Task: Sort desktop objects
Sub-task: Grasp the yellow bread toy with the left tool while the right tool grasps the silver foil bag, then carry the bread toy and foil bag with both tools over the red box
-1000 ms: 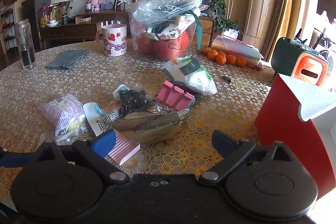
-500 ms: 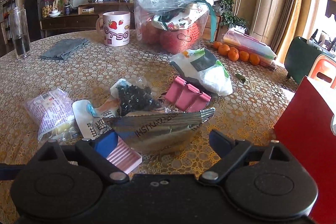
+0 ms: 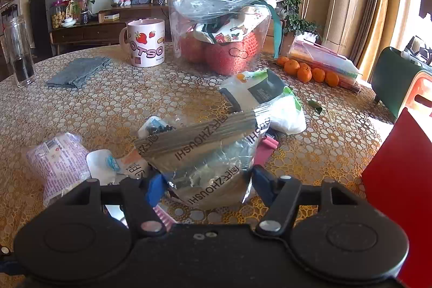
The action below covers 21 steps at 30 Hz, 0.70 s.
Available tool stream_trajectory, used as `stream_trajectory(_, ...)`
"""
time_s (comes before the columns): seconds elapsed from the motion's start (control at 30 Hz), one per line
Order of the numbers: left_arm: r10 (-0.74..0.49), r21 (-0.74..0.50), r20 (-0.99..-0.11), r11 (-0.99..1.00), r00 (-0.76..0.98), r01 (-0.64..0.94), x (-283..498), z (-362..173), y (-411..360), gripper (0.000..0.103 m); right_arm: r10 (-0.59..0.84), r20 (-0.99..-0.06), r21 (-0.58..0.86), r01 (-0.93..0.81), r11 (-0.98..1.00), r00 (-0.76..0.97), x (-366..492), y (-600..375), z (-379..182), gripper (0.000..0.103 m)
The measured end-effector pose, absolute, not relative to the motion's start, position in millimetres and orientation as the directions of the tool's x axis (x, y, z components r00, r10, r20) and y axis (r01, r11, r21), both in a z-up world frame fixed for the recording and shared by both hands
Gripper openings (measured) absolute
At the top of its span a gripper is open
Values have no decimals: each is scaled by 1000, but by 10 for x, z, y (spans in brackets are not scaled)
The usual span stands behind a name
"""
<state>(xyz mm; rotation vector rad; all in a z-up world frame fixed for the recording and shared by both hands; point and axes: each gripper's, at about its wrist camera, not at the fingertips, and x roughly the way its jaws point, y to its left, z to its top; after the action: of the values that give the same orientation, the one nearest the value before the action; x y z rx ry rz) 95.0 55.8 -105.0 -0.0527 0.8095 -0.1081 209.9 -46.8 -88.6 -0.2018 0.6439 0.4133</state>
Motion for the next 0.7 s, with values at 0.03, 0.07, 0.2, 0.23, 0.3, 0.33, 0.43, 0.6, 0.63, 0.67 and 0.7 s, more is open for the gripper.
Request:
stream_trajectory(0.03, -118, -94, -720, 993, 684, 73, 952, -1049, 563, 76, 313, -616, -51, -432, 900, 723, 2092, -483, -872, 61)
stream_trajectory(0.07, -118, -97, -721, 993, 683, 69, 956, -1047, 567, 76, 313, -616, -47, -430, 902, 723, 2088, -498, -860, 57)
stream_trajectory(0.2, -110, -91, -722, 994, 684, 64, 956, -1043, 562, 75, 314, -620, -13, -409, 912, 719, 2086, -598, -834, 53)
stream_trajectory(0.23, -108, -91, -722, 994, 683, 62, 957, -1040, 562, 75, 312, -621, -3, -400, 917, 719, 2086, -627, -827, 53)
stream_trajectory(0.3, -104, -91, -725, 994, 681, 55, 964, -1035, 563, 74, 312, -619, 13, -388, 922, 721, 2074, -686, -800, 53)
stream_trajectory(0.33, -101, -92, -726, 995, 680, 49, 967, -1030, 567, 74, 313, -616, 19, -384, 923, 723, 2060, -715, -784, 53)
stream_trajectory(0.43, -93, -100, -724, 995, 684, 29, 965, -1001, 584, 74, 321, -609, 41, -375, 926, 725, 2007, -815, -718, 53)
stream_trajectory(0.6, -86, -110, -714, 994, 694, 11, 939, -922, 578, 74, 328, -602, 69, -362, 930, 728, 1885, -990, -587, 53)
stream_trajectory(0.63, -86, -110, -712, 994, 697, 10, 933, -902, 569, 74, 328, -602, 73, -359, 930, 728, 1858, -1024, -568, 53)
stream_trajectory(0.67, -85, -109, -709, 994, 700, 10, 927, -880, 558, 74, 329, -602, 77, -358, 931, 727, 1830, -1059, -549, 53)
stream_trajectory(0.7, -85, -109, -705, 994, 704, 10, 921, -854, 544, 74, 331, -603, 84, -355, 931, 726, 1787, -1094, -524, 53)
